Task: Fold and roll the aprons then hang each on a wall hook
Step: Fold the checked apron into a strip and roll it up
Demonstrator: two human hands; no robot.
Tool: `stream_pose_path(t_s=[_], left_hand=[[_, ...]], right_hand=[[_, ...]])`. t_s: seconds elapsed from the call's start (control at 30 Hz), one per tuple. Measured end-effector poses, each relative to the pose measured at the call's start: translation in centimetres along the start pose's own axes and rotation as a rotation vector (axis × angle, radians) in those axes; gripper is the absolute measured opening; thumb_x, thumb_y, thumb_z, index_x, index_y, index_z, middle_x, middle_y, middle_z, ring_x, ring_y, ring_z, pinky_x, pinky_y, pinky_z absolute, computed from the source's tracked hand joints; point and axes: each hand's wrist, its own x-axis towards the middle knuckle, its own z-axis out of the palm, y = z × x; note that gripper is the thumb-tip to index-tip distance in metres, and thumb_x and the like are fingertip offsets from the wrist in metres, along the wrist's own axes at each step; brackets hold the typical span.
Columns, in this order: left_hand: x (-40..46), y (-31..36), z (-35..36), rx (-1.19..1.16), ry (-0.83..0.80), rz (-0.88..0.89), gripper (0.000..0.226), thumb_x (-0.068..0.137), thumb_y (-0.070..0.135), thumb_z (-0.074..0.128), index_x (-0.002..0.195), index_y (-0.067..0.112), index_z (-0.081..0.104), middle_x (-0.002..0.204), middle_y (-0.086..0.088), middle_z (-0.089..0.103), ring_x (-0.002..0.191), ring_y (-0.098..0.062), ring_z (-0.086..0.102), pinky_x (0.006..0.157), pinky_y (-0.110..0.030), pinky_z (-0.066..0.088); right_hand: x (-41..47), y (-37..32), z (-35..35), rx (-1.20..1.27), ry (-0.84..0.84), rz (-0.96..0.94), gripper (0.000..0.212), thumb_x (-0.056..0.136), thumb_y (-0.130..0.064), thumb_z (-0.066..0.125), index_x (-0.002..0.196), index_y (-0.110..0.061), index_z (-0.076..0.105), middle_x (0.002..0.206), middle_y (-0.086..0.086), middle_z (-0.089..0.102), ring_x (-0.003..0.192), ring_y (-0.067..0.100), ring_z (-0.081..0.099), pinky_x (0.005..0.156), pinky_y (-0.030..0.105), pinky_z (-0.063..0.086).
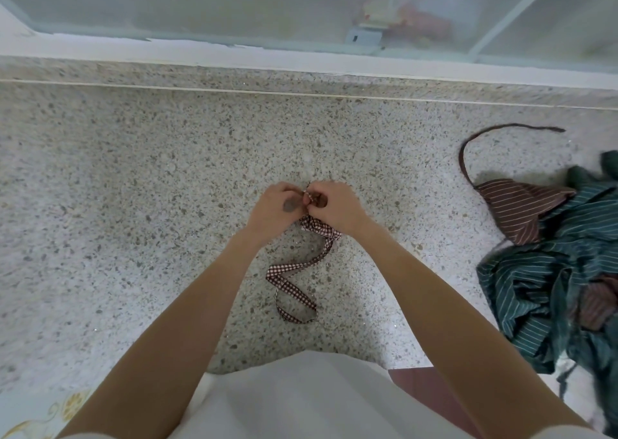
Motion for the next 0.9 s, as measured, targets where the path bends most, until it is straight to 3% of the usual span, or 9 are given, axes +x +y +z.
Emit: stream_pose_path(t_s=[0.07, 0.17, 0.27, 0.43, 0.57, 0.73, 0.9], left_hand=[[-0.2, -0.4, 0.1, 0.009, 0.004, -0.004, 0.018, 0.082, 0.016, 0.069, 0.093, 0.002, 0.071, 0.109, -0.012, 0.059, 0.099, -0.027, 0.055, 0.087, -0.03, 0.042], [-0.8, -0.6, 0.5, 0.036, 0.038, -0.035, 0.025, 0.085, 0.017, 0.066, 0.102, 0.0, 0.067, 0.113, -0.015, 0.052, 0.099, -0.027, 0.053, 0.09, -0.032, 0.043], [-1.4, -0.1, 0.5, 0.004, 0.117, -0.081, 0.023, 0.088, 0.019, 0.063, 0.106, 0.006, 0.066, 0.109, -0.01, 0.045, 0.089, -0.023, 0.054, 0.082, -0.033, 0.047], [-2.0, 0.5, 0.5, -0.062, 0.056, -0.114, 0.017, 0.091, 0.023, 0.057, 0.103, 0.014, 0.065, 0.1, 0.001, 0.051, 0.083, -0.01, 0.05, 0.068, -0.005, 0.036], [-1.7, 0.8, 0.1, -0.244, 0.063, -0.17, 0.011, 0.094, 0.025, 0.052, 0.093, 0.021, 0.062, 0.083, 0.007, 0.062, 0.076, -0.009, 0.056, 0.068, -0.015, 0.039], [-1.1, 0.3, -0.9, -0.387, -0.067, -0.141, 0.021, 0.085, 0.026, 0.066, 0.106, 0.028, 0.064, 0.091, 0.004, 0.07, 0.084, -0.009, 0.066, 0.08, -0.021, 0.05], [-0.4, -0.2, -1.8, -0.326, -0.108, -0.131, 0.019, 0.08, 0.012, 0.071, 0.095, 0.022, 0.067, 0.088, 0.006, 0.07, 0.081, -0.008, 0.066, 0.078, -0.022, 0.051]], right_hand=[[-0.1, 0.0, 0.2, -0.06, -0.014, -0.02, 0.005, 0.079, -0.014, 0.066, 0.08, -0.01, 0.064, 0.073, 0.0, 0.063, 0.067, 0.014, 0.055, 0.065, 0.026, 0.043], [-0.2, -0.1, 0.1, -0.072, -0.018, -0.022, 0.004, 0.081, -0.014, 0.067, 0.082, -0.012, 0.063, 0.078, -0.002, 0.062, 0.07, 0.011, 0.052, 0.064, 0.021, 0.038], [-0.4, -0.4, 0.5, -0.136, 0.079, -0.024, 0.013, 0.082, -0.006, 0.062, 0.094, -0.011, 0.063, 0.08, -0.002, 0.061, 0.07, 0.012, 0.051, 0.066, 0.025, 0.041], [-0.7, -0.6, 1.3, -0.211, 0.199, 0.021, 0.011, 0.082, -0.005, 0.06, 0.089, -0.013, 0.062, 0.091, 0.0, 0.065, 0.075, 0.018, 0.058, 0.069, 0.036, 0.052], [-1.0, -0.4, 2.0, -0.217, 0.252, -0.024, 0.011, 0.085, -0.009, 0.062, 0.095, -0.008, 0.058, 0.099, 0.007, 0.056, 0.073, 0.024, 0.057, 0.063, 0.036, 0.049], [-1.3, 0.2, 1.9, -0.193, 0.2, -0.044, 0.022, 0.086, -0.01, 0.062, 0.107, -0.002, 0.057, 0.102, 0.013, 0.056, 0.085, 0.027, 0.056, 0.072, 0.038, 0.047], [-1.5, 0.5, 1.7, -0.069, 0.155, -0.019, 0.01, 0.082, -0.012, 0.067, 0.089, -0.009, 0.061, 0.087, 0.001, 0.059, 0.078, 0.016, 0.052, 0.074, 0.03, 0.044]])
